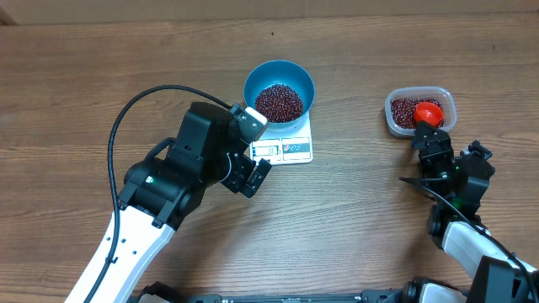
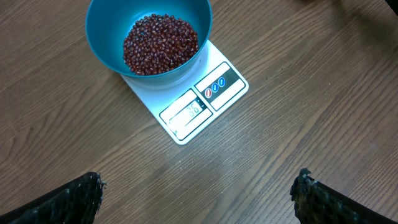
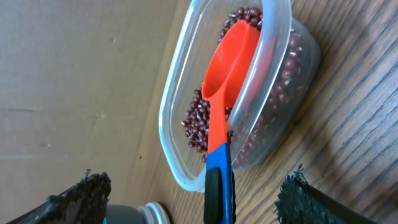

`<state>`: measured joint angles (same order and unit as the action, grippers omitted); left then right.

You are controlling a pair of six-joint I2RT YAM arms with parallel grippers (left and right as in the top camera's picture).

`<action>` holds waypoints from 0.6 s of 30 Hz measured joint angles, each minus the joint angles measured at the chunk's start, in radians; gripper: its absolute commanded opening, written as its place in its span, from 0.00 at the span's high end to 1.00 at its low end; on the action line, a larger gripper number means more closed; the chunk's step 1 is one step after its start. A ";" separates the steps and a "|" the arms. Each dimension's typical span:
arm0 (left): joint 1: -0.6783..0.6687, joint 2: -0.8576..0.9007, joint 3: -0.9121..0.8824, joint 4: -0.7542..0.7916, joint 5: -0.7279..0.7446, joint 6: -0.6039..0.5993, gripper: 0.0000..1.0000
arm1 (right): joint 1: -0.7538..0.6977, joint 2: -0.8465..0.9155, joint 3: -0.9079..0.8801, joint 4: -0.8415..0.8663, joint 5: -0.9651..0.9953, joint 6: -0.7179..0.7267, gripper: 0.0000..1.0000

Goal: Scoop item into bowl and weigh 150g on scale

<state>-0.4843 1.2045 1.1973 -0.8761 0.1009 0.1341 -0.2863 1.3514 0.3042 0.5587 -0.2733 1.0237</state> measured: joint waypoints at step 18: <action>0.000 0.000 0.000 0.000 0.000 0.000 0.00 | 0.048 0.088 0.000 0.078 0.040 0.051 0.47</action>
<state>-0.4843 1.2045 1.1973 -0.8761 0.1013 0.1341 -0.2386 1.4391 0.3042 0.6369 -0.2333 1.0744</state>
